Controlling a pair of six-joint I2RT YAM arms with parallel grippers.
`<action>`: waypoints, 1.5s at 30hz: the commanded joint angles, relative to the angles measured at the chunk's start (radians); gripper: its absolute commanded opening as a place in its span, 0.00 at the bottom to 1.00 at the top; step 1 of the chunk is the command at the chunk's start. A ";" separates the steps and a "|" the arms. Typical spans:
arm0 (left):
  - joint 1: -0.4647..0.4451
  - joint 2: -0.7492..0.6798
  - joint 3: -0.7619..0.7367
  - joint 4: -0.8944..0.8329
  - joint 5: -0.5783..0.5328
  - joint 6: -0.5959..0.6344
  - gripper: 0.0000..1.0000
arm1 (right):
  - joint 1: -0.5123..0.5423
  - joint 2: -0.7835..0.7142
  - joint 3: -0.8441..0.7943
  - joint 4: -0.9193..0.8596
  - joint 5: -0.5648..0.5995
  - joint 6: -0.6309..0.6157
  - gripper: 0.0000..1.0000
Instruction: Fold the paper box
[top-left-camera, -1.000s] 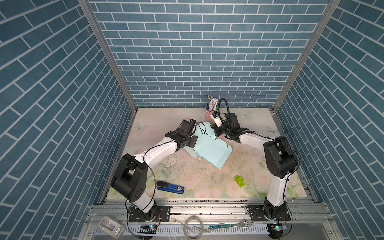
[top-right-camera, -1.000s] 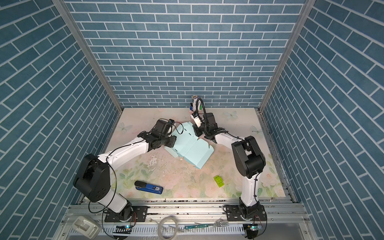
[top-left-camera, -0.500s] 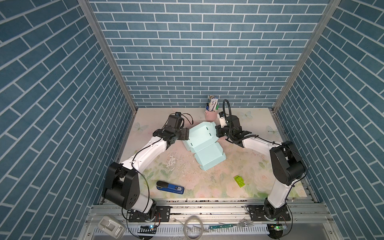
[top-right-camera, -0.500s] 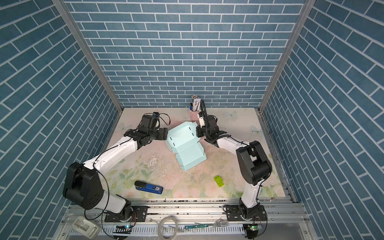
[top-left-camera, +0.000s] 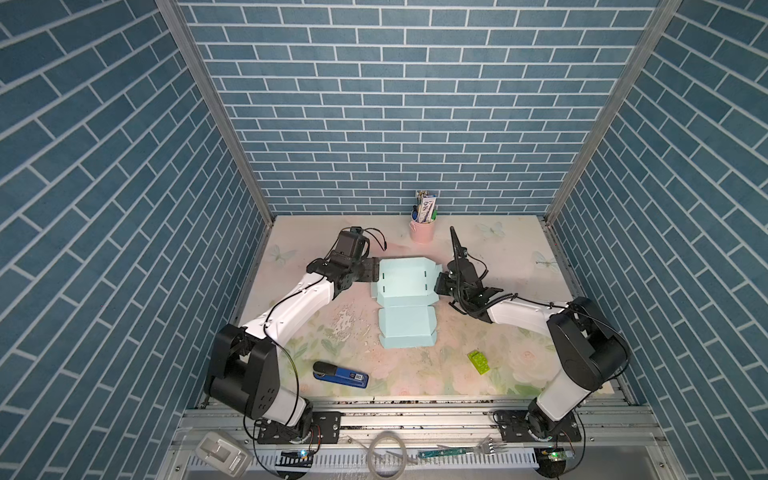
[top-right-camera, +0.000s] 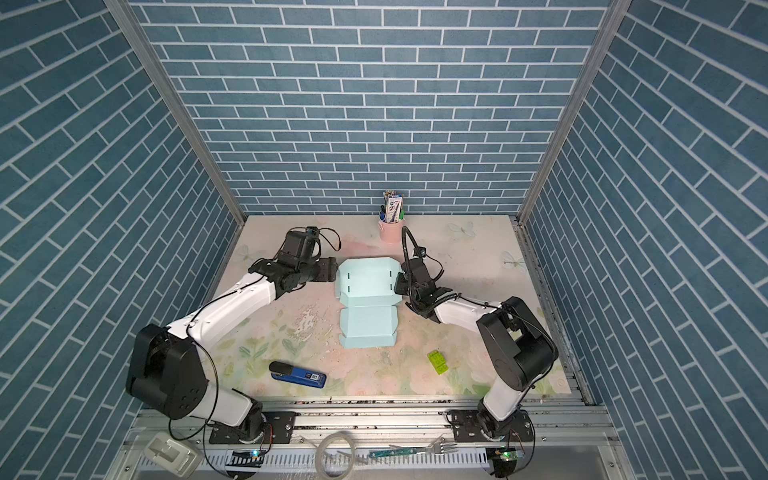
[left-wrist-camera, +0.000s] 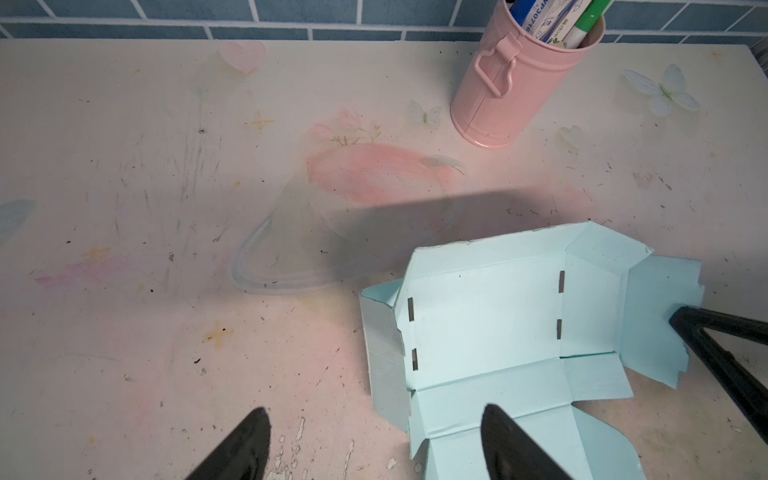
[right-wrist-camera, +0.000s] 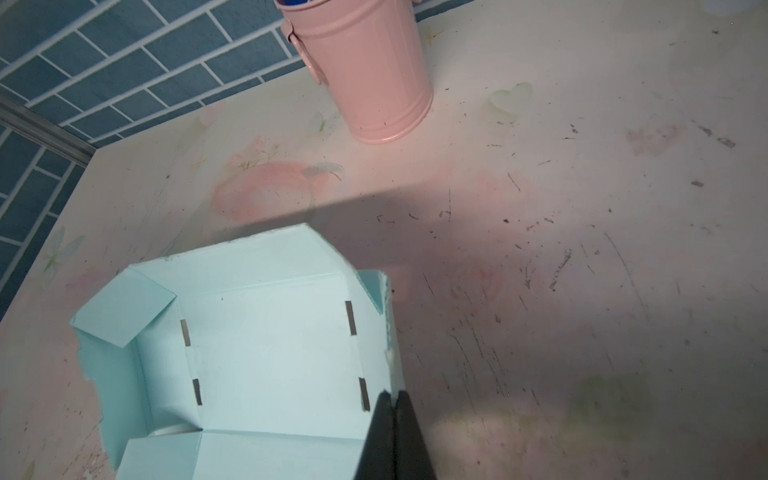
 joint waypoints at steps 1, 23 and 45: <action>-0.023 0.025 0.010 -0.037 0.009 -0.014 0.80 | 0.019 -0.045 -0.033 0.073 0.087 0.105 0.00; -0.112 0.366 0.197 -0.026 -0.166 -0.087 0.53 | 0.030 -0.121 -0.170 0.158 0.082 0.126 0.00; -0.131 0.174 -0.064 0.325 0.091 -0.095 0.09 | 0.030 -0.036 -0.124 0.173 0.078 0.104 0.00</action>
